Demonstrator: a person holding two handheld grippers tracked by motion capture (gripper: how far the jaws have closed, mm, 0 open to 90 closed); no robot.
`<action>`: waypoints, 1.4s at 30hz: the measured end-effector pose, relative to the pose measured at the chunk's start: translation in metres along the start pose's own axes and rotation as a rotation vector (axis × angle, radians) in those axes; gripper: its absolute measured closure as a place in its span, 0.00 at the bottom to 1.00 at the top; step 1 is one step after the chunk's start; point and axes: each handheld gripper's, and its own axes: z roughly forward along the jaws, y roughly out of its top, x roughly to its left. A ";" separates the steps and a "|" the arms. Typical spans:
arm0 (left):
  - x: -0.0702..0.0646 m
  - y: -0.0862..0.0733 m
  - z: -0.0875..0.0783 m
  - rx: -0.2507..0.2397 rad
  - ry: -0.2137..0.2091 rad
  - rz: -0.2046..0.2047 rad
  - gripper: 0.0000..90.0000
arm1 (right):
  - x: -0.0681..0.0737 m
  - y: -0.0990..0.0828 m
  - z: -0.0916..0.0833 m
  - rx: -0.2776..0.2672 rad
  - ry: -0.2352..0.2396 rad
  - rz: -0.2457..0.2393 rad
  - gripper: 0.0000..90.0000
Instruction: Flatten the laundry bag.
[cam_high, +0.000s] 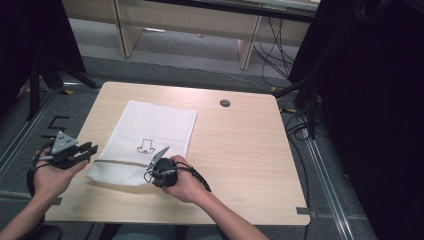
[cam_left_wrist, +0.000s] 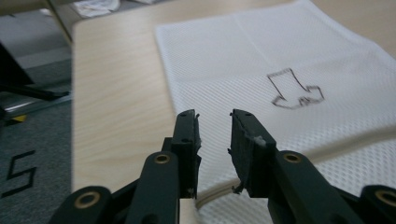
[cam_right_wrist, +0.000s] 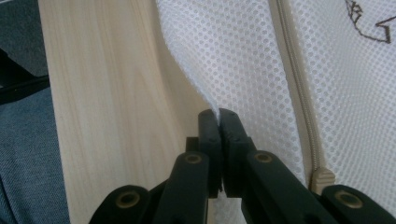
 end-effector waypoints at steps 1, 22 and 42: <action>-0.004 -0.001 0.003 0.023 -0.016 0.015 0.78 | 0.000 -0.001 0.000 0.005 0.005 -0.001 1.00; -0.013 -0.010 0.019 0.204 -0.114 0.122 0.82 | -0.011 -0.020 -0.028 -0.027 0.022 0.094 0.80; -0.011 -0.024 0.033 0.367 -0.135 0.064 0.92 | -0.029 -0.068 -0.023 0.097 -0.044 0.284 1.00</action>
